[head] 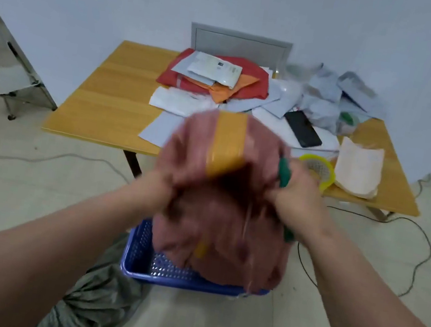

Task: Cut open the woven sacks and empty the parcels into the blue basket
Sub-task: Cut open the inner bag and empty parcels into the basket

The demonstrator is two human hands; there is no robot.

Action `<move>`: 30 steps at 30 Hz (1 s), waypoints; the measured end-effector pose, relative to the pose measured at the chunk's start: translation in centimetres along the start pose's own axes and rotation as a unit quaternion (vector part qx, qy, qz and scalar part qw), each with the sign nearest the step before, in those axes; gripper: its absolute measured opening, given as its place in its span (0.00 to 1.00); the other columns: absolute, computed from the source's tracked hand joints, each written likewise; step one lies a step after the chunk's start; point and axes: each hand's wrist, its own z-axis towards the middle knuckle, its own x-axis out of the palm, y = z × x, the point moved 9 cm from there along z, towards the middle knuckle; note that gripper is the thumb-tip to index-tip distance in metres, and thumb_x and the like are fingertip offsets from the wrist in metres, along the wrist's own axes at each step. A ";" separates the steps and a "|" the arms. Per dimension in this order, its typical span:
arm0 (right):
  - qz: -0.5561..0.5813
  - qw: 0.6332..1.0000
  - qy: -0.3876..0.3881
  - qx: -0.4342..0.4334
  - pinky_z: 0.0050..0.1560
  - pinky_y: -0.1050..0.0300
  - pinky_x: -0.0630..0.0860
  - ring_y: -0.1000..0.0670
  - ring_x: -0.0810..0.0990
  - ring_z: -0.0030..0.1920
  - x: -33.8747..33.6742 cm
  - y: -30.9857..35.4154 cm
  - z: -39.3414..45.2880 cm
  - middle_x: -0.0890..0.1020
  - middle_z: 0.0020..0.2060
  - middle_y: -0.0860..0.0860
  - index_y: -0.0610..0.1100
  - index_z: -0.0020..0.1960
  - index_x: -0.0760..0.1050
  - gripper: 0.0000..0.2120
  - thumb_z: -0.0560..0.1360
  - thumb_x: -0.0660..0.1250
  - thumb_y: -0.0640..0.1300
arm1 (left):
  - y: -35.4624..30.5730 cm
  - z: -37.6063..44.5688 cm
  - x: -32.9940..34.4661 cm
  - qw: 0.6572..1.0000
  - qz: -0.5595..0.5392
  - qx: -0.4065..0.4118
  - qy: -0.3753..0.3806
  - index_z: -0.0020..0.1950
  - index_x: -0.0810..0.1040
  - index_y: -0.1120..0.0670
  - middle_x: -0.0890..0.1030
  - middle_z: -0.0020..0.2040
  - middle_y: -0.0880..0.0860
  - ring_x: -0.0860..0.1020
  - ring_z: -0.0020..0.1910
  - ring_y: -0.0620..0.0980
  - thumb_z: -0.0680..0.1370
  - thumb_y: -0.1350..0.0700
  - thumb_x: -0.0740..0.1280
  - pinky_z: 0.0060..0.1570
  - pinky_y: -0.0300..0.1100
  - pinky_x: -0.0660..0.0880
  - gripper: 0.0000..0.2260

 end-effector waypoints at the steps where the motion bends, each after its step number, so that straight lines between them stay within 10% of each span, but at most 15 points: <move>1: -0.006 0.999 0.041 0.028 0.48 0.51 0.77 0.43 0.80 0.47 1.4 -1.3 -0.4 0.78 0.39 0.51 0.48 0.48 0.74 0.13 0.67 0.71 0.36 | 2.1 -0.3 1.5 0.996 0.056 -0.036 0.051 0.49 0.80 0.50 0.83 0.48 0.55 0.81 0.50 0.57 0.81 0.57 0.60 0.42 0.42 0.77 0.09; 7: 0.100 0.965 -0.237 -0.056 0.44 0.60 0.72 0.52 0.75 0.43 -8.6 4.0 3.2 0.74 0.39 0.58 0.47 0.51 0.71 0.11 0.72 0.66 0.36 | -5.7 1.7 -9.8 0.932 -0.220 0.070 -0.279 0.55 0.76 0.51 0.78 0.44 0.48 0.76 0.37 0.37 0.80 0.64 0.56 0.33 0.24 0.73 0.13; 9: 0.096 0.976 -0.188 -0.047 0.44 0.61 0.72 0.52 0.76 0.44 -6.3 2.8 2.6 0.77 0.41 0.56 0.46 0.54 0.72 0.12 0.71 0.68 0.38 | -4.4 2.0 -8.7 0.936 -0.199 0.136 -0.257 0.56 0.80 0.52 0.82 0.48 0.47 0.81 0.46 0.45 0.77 0.62 0.59 0.47 0.38 0.79 0.13; 13: -0.038 0.991 0.100 0.084 0.48 0.51 0.77 0.44 0.81 0.49 3.1 -3.5 0.2 0.81 0.45 0.49 0.49 0.50 0.74 0.15 0.66 0.70 0.39 | 4.7 0.0 2.0 0.991 -0.011 -0.120 0.062 0.47 0.80 0.58 0.82 0.36 0.57 0.79 0.31 0.55 0.75 0.58 0.63 0.35 0.45 0.79 0.07; 18: 0.093 0.975 -0.189 -0.067 0.37 0.68 0.68 0.55 0.74 0.39 -7.2 4.7 3.5 0.75 0.39 0.56 0.47 0.48 0.70 0.10 0.72 0.67 0.36 | -4.5 4.2 -10.9 0.907 -0.355 0.076 -0.215 0.60 0.78 0.59 0.82 0.55 0.58 0.84 0.49 0.53 0.76 0.63 0.63 0.48 0.47 0.81 0.14; 20: 0.113 0.973 -0.184 -0.084 0.36 0.67 0.66 0.55 0.73 0.38 -6.9 5.3 2.9 0.74 0.37 0.58 0.47 0.50 0.70 0.10 0.73 0.67 0.36 | -5.3 3.2 -11.5 0.891 -0.326 0.175 -0.262 0.63 0.77 0.54 0.81 0.59 0.58 0.80 0.58 0.56 0.76 0.61 0.63 0.57 0.51 0.78 0.15; 23: -0.061 0.994 0.092 0.017 0.39 0.59 0.68 0.47 0.77 0.46 1.9 0.1 0.6 0.79 0.42 0.51 0.46 0.56 0.73 0.15 0.71 0.68 0.37 | 1.3 1.8 -1.0 0.999 0.033 -0.020 -0.007 0.47 0.78 0.59 0.83 0.43 0.57 0.83 0.47 0.59 0.77 0.56 0.65 0.47 0.54 0.80 0.06; 25: -0.088 0.986 0.120 0.076 0.41 0.56 0.70 0.45 0.78 0.48 2.9 -2.4 0.4 0.80 0.45 0.49 0.46 0.55 0.74 0.13 0.71 0.68 0.39 | 4.3 0.8 2.8 0.970 0.187 -0.058 0.148 0.40 0.76 0.60 0.81 0.38 0.56 0.81 0.46 0.59 0.78 0.59 0.64 0.44 0.49 0.78 0.08; 27: -0.048 0.997 0.022 0.061 0.42 0.56 0.67 0.45 0.77 0.46 0.1 -0.6 2.5 0.78 0.43 0.49 0.45 0.51 0.72 0.08 0.73 0.66 0.38 | 0.6 3.0 -0.8 0.999 -0.009 0.001 0.046 0.48 0.81 0.58 0.82 0.44 0.54 0.81 0.50 0.57 0.75 0.60 0.64 0.46 0.44 0.78 0.07; 30: 0.092 0.984 -0.146 -0.035 0.44 0.56 0.68 0.49 0.74 0.43 -5.2 4.5 4.0 0.74 0.38 0.55 0.46 0.49 0.69 0.09 0.74 0.66 0.37 | -6.0 3.6 -11.5 0.924 -0.276 0.079 -0.252 0.62 0.78 0.61 0.80 0.47 0.53 0.81 0.48 0.53 0.73 0.59 0.64 0.39 0.31 0.75 0.18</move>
